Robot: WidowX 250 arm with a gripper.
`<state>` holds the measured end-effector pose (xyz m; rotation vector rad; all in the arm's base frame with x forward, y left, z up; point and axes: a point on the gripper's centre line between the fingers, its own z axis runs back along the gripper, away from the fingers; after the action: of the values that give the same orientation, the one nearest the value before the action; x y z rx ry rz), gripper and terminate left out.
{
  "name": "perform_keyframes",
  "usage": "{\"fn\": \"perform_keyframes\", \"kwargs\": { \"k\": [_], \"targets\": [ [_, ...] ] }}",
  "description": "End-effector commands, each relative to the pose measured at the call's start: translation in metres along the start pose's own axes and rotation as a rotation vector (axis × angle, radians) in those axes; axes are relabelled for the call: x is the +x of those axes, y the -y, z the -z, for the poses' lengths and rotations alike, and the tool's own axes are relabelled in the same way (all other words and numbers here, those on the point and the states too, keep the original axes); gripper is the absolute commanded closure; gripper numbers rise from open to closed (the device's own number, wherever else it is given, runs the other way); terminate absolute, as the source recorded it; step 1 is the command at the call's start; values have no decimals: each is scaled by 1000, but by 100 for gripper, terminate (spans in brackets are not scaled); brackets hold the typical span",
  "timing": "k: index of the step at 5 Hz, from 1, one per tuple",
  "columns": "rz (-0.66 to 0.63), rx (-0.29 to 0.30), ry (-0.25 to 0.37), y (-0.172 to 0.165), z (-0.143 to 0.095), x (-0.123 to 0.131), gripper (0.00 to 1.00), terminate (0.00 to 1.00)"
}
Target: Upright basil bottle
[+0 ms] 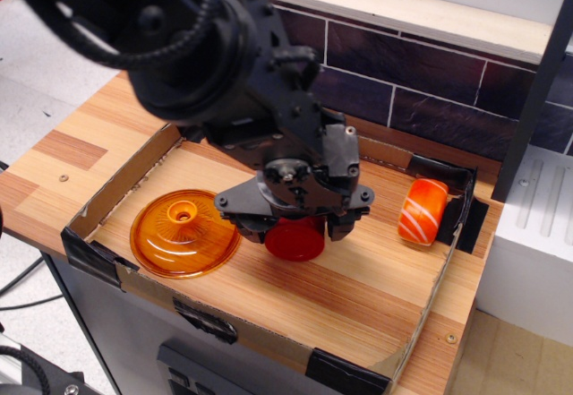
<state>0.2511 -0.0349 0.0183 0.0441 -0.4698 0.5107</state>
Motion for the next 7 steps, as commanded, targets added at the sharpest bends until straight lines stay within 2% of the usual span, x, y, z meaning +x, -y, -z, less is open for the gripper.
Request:
{"fn": "perform_keyframes", "kwargs": {
  "k": [1,2,3,4,5,6,7],
  "targets": [
    [-2,-5,-9,4,-2,2,0,0],
    [-13,-5,-39,2,-13,4,100,0],
    [-46,0,-90,1,-33,12,100,0],
    [-77,-7,-97,1,-49,21,100,0],
    [-106,15,-89,0,-62,34,100,0],
    [-147,29,-116,0,-71,47,100,0],
    [-199,34,-168,2,-74,64,100,0]
  ]
}}
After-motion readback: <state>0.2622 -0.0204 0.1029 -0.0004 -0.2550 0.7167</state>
